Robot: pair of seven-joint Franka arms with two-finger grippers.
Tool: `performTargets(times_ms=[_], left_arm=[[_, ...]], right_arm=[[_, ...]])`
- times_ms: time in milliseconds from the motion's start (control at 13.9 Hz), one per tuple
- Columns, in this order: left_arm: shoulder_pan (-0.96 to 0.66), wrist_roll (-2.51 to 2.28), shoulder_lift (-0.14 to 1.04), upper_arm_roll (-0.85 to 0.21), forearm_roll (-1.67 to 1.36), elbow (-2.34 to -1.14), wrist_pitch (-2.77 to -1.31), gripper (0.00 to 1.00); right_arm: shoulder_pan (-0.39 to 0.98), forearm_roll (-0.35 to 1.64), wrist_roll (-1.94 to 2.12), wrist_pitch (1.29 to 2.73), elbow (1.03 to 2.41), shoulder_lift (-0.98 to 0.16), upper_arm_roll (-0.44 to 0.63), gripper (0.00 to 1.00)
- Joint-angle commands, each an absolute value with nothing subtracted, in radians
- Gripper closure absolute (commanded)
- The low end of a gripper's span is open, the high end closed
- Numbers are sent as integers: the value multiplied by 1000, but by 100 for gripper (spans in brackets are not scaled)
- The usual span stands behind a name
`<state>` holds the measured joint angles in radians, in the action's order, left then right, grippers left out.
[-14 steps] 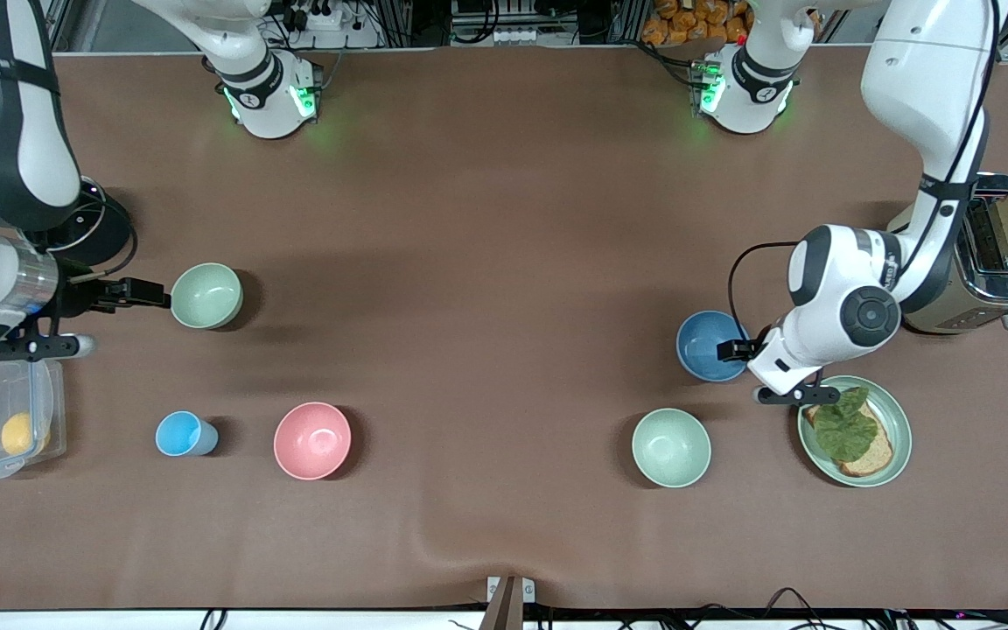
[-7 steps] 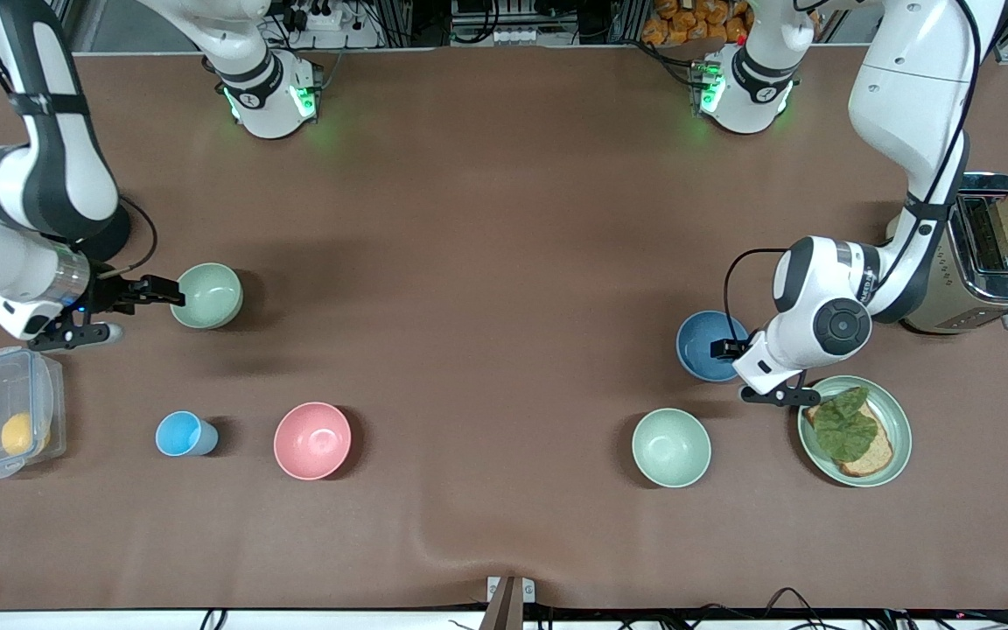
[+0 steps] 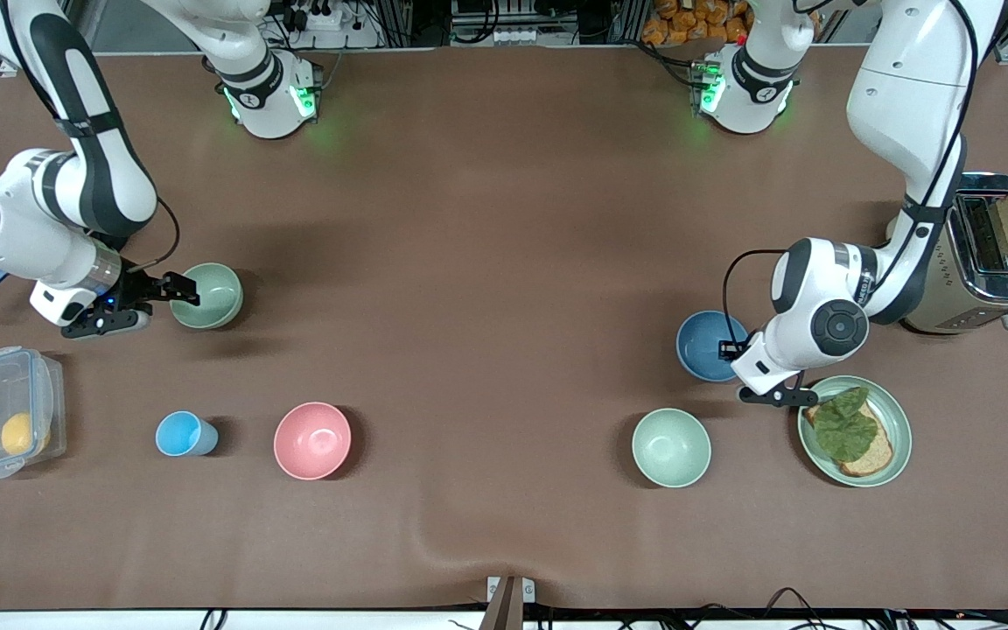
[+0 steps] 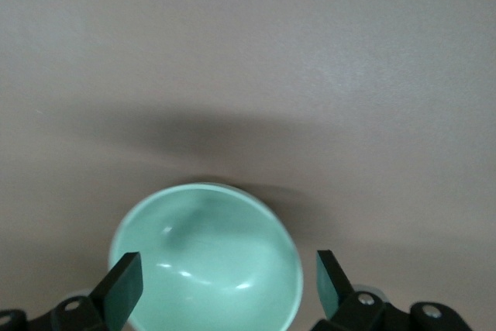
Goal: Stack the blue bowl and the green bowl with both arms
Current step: 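Grip the blue bowl with the left gripper while the right gripper grips the green bowl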
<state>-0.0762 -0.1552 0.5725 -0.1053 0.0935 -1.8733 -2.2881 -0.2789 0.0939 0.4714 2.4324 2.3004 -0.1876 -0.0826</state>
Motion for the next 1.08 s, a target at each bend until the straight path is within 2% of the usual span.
performTargets(times_ms=[0, 287, 430, 574, 646, 861, 1004], left_arm=[[-58, -144, 577, -112, 117, -1871, -2301, 100], [-60, -147, 574, -112, 114, -1870, -2301, 100], [-60, -147, 572, -112, 114, -1870, -2301, 100], [-60, -147, 572, -112, 114, -1868, -2301, 100], [-58, -146, 571, -112, 114, -1868, -2301, 100], [-61, -149, 571, -112, 114, -1868, -2299, 100], [-60, -144, 571, -112, 114, -1867, -2299, 100]], right_arm=[[-350, 107, 578, 2494, 2318, -227, -98, 5], [-353, 109, 580, 2517, 2324, -255, -100, 22], [-351, 109, 580, 2578, 2362, -261, -100, 47], [-348, 109, 580, 2597, 2376, -262, -101, 87], [-348, 109, 580, 2597, 2376, -264, -101, 100], [-351, 120, 581, 2585, 2375, -259, -106, 100], [-342, 123, 571, 2521, 2361, -235, -110, 100]])
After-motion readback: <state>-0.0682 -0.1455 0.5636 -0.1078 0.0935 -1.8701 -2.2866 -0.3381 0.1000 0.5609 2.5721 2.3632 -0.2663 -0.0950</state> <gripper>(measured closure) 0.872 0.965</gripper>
